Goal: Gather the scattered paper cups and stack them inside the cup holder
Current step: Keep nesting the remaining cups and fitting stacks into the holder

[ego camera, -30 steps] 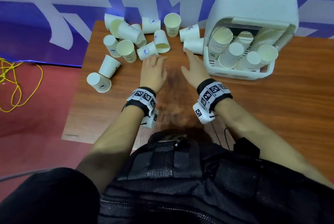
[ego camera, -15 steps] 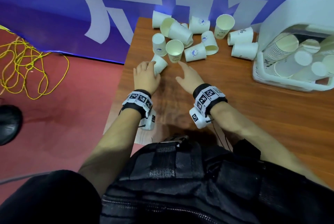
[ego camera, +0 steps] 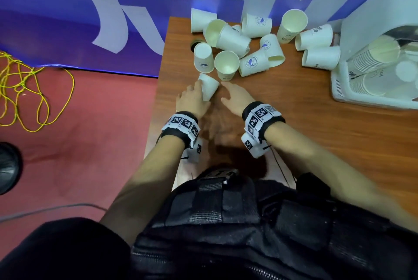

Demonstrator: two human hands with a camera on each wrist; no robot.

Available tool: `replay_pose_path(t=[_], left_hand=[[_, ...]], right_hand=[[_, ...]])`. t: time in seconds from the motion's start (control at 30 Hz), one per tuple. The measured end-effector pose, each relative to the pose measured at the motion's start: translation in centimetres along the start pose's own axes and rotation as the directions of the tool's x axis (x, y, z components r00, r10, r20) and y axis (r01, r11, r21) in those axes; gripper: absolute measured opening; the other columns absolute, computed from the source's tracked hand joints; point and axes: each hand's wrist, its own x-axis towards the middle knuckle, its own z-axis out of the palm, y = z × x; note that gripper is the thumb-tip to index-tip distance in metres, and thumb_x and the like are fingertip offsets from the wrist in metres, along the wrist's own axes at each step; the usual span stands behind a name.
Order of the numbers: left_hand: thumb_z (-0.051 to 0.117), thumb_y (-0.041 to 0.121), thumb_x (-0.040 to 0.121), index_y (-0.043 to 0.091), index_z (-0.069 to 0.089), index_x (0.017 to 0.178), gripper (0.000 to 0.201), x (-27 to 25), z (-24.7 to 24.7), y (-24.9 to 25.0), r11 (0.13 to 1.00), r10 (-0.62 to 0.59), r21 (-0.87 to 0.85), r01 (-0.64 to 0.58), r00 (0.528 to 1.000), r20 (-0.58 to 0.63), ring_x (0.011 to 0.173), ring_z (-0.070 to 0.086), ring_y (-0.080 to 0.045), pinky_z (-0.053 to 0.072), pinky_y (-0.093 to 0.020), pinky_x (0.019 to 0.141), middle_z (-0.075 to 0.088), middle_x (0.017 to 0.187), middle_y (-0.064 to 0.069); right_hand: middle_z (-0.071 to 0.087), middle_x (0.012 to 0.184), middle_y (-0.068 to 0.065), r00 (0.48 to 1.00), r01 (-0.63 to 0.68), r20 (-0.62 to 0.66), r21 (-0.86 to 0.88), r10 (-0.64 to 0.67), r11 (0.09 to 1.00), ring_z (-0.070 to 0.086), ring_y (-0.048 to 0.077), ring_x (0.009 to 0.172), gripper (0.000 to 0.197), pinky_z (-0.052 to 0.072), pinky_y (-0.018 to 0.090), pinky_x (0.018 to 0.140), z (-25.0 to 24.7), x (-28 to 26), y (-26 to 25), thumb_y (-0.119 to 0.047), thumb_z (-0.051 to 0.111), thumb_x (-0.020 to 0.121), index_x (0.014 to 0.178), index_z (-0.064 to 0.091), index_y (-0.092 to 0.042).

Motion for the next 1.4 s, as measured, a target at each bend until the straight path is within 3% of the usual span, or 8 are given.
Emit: replay_pose_path(t=[0.4, 0.6, 0.7, 0.8, 0.93, 1.07, 1.17, 1.4], left_hand=[[0.061, 0.04, 0.082, 0.019, 0.022, 0.144, 0.076, 2.0, 1.3, 0.8, 0.981, 0.088, 0.159, -0.107, 0.989, 0.122, 0.106, 0.059, -0.033, 0.023, -0.049, 0.106, 0.067, 0.11, -0.011], [0.062, 0.04, 0.084, 0.022, 0.024, 0.144, 0.074, 2.2, 0.5, 1.0, 0.987, 0.126, 0.079, -0.139, 0.981, 0.149, 0.118, 0.053, -0.032, 0.01, -0.06, 0.114, 0.063, 0.12, -0.01], [0.062, 0.042, 0.085, 0.023, 0.028, 0.143, 0.07, 2.2, 0.1, 1.5, 0.984, 0.18, -0.006, -0.181, 0.974, 0.139, 0.123, 0.05, -0.03, 0.007, -0.06, 0.114, 0.058, 0.129, -0.006], [0.061, 0.044, 0.086, 0.023, 0.035, 0.141, 0.065, 2.1, -0.1, 2.5, 0.964, 0.258, -0.096, -0.249, 0.961, 0.1, 0.124, 0.048, -0.03, 0.017, -0.057, 0.113, 0.055, 0.133, -0.005], [0.064, 0.051, 0.078, 0.02, 0.044, 0.136, 0.069, 1.6, 0.3, 4.2, 0.894, 0.367, -0.285, -0.345, 0.93, 0.026, 0.113, 0.054, -0.027, 0.046, -0.046, 0.094, 0.057, 0.127, -0.008], [0.061, 0.059, 0.075, 0.019, 0.053, 0.127, 0.066, 0.3, 1.2, 6.8, 0.856, 0.41, -0.329, -0.399, 0.911, -0.041, 0.105, 0.056, -0.023, 0.047, -0.039, 0.087, 0.06, 0.118, -0.006], [0.06, 0.065, 0.072, 0.018, 0.058, 0.12, 0.067, -0.6, 1.8, 9.1, 0.831, 0.435, -0.354, -0.43, 0.898, -0.069, 0.097, 0.057, -0.021, 0.047, -0.035, 0.082, 0.061, 0.109, -0.006], [0.063, 0.062, 0.073, 0.023, 0.058, 0.122, 0.063, -2.3, 3.3, 14.5, 0.824, 0.456, -0.347, -0.447, 0.888, -0.061, 0.106, 0.057, -0.016, 0.049, -0.041, 0.089, 0.062, 0.117, 0.0]], right_hand=[[0.056, 0.125, 0.014, 0.997, -0.08, -0.002, 0.173, 0.081, 0.982, 0.053, 0.03, 0.112, 0.045, 0.041, 0.033, 0.09, -0.2, 2.4, 0.5, -0.011, 0.048, 0.092, 0.136, 0.043, -0.015], [0.06, 0.099, 0.012, 0.995, -0.063, -0.063, 0.154, 0.073, 0.986, 0.056, 0.03, 0.1, 0.013, 0.032, 0.028, 0.07, -0.9, 1.1, 1.1, -0.017, 0.046, 0.096, 0.098, 0.054, -0.008], [0.06, 0.1, 0.018, 0.986, -0.061, -0.14, 0.204, 0.09, 0.977, 0.055, 0.032, 0.096, 0.025, 0.035, 0.032, 0.072, -1.9, -0.3, 1.2, -0.021, 0.043, 0.099, 0.103, 0.053, 0.001], [0.058, 0.099, 0.012, 0.97, -0.038, -0.222, 0.267, 0.099, 0.963, 0.051, 0.023, 0.09, 0.027, 0.033, 0.028, 0.071, -3.2, -1.8, 1.5, -0.021, 0.041, 0.1, 0.11, 0.053, 0.001], [0.053, 0.09, 0.008, 0.935, -0.023, -0.328, 0.32, 0.133, 0.947, 0.048, 0.021, 0.083, 0.022, 0.03, 0.027, 0.068, -4.5, -3.8, 2.8, -0.021, 0.04, 0.1, 0.103, 0.052, -0.003], [0.053, 0.081, 0.005, 0.895, 0.045, -0.425, 0.388, 0.135, 0.921, 0.047, 0.02, 0.076, 0.02, 0.031, 0.029, 0.061, -5.6, -6.5, 4.8, -0.021, 0.041, 0.099, 0.097, 0.052, -0.005], [0.056, 0.082, 0.006, 0.869, 0.088, -0.477, 0.405, 0.128, 0.91, 0.049, 0.018, 0.075, 0.019, 0.032, 0.021, 0.055, -6.4, -8.4, 6.6, -0.021, 0.043, 0.098, 0.099, 0.055, -0.007], [0.065, 0.101, 0.009, 0.85, 0.088, -0.502, 0.433, 0.159, 0.897, 0.058, 0.021, 0.092, 0.021, 0.042, 0.027, 0.075, -8.5, -12.0, 11.4, -0.024, 0.047, 0.097, 0.103, 0.061, -0.009]])
